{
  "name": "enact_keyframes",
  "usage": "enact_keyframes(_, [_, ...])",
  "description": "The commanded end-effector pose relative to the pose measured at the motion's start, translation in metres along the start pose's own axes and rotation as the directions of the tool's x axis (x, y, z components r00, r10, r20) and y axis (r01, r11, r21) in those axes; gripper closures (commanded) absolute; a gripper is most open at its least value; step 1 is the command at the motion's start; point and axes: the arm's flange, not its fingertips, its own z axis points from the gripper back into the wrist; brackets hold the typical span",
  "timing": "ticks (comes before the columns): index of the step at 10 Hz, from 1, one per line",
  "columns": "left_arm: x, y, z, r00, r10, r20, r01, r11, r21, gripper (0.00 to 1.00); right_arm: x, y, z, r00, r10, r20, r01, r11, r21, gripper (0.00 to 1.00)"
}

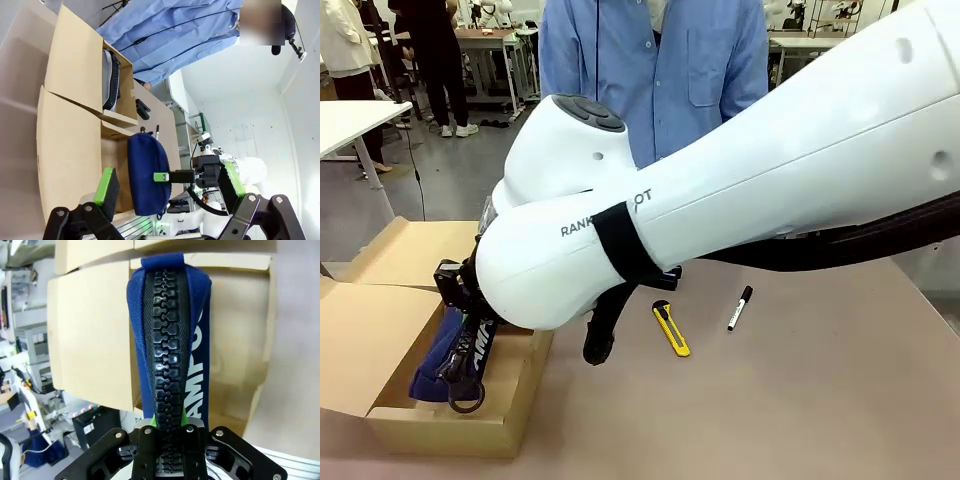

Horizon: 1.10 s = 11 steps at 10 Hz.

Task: Place items inside the box.
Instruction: Pick up a Pencil pouch or Stapler and place it inside the Mailer Box closest to the robot.

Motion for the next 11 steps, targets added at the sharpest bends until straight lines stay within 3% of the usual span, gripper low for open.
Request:
enact_keyframes(1, [0.000, -0.001, -0.001, 1.000, -0.021, 0.011, 0.021, 1.000, -0.020, 0.00, -0.002, 0.024, -0.017, 1.000, -0.017, 0.020, 0.018, 0.999, -0.033, 0.91])
enact_keyframes(4, [0.000, -0.001, -0.001, 1.000, -0.021, 0.011, 0.021, 1.000, -0.020, 0.00, -0.003, 0.023, -0.032, 0.997, -0.056, 0.058, 0.061, 0.994, -0.086, 0.91])
enact_keyframes(8, [0.000, -0.001, -0.001, 1.000, -0.021, 0.011, 0.021, 1.000, -0.020, 0.00, 0.000, 0.008, -0.058, 0.994, -0.113, 0.000, 0.112, 0.987, -0.115, 0.91])
enact_keyframes(11, [0.000, -0.001, -0.001, 1.000, -0.021, 0.011, 0.021, 1.000, -0.020, 0.00, 0.007, -0.001, -0.061, 0.989, -0.145, 0.008, 0.145, 0.983, -0.117, 0.91])
